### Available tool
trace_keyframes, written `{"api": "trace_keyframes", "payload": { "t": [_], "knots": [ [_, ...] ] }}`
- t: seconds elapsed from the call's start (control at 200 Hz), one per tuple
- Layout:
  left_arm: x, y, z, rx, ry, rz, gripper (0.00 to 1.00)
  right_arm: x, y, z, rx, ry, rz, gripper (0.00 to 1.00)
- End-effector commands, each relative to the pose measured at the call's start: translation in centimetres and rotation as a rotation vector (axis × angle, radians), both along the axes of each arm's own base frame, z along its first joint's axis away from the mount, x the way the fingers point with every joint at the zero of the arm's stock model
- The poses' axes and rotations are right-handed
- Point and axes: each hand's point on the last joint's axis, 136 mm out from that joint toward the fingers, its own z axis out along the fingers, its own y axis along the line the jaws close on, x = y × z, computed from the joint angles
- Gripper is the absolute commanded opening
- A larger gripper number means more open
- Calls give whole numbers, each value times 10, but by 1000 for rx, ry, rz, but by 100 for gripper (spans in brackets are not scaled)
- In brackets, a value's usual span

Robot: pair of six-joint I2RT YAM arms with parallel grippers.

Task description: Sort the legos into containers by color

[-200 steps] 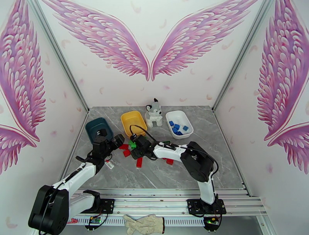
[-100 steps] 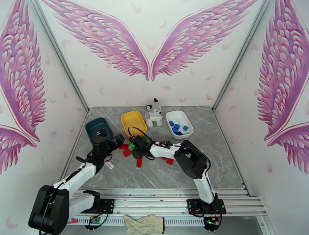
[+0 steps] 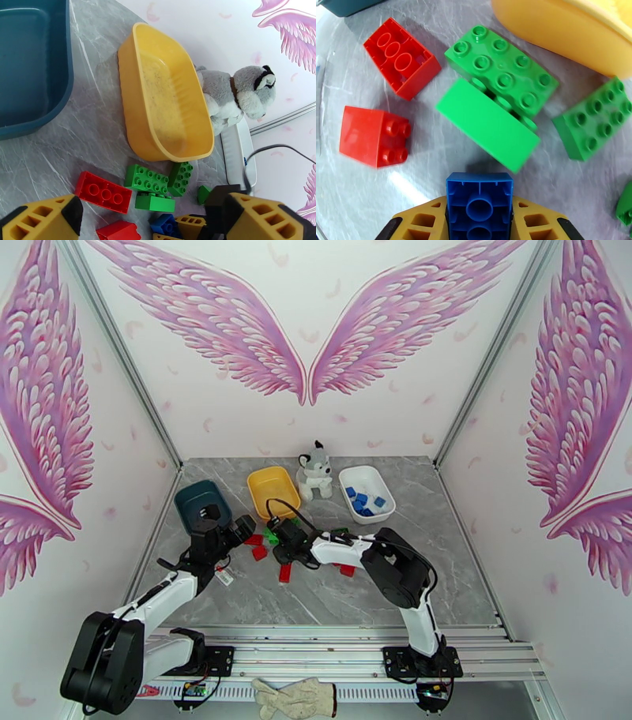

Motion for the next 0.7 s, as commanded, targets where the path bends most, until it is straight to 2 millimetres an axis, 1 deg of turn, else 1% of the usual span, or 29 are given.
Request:
{"api": "trace_keyframes", "payload": {
  "t": [0.0, 0.06, 0.125, 0.2, 0.27, 0.375, 0.405, 0.44, 0.535, 0.61, 0.695],
  "knots": [
    [2, -14, 2, 0, -12, -54, 99, 9, -3, 40, 82, -86, -63, 25],
    [3, -22, 5, 11, -20, -81, 99, 11, -10, 50, 90, -113, -87, 25],
    [2, -34, 8, 28, -28, -118, 99, 15, -22, 61, 87, -147, -127, 25],
    [1, -49, 11, 46, -39, -166, 99, 23, -42, 72, 77, -178, -200, 25],
    [0, -64, 12, 69, -42, -209, 99, 33, -70, 78, 65, -185, -292, 24],
    [-3, -88, 12, 101, -48, -280, 99, 51, -118, 83, 72, -176, -437, 22],
    [-3, -96, 12, 113, -49, -304, 99, 55, -130, 85, 84, -171, -473, 23],
    [-5, -103, 11, 128, -48, -326, 99, 61, -147, 86, 93, -166, -520, 28],
    [-9, -126, 12, 177, -60, -393, 99, 76, -185, 94, 131, -167, -623, 29],
    [-14, -144, 11, 233, -63, -446, 99, 92, -212, 102, 155, -174, -698, 29],
    [-20, -160, 9, 303, -70, -489, 99, 110, -237, 107, 164, -177, -771, 27]
  ]
}}
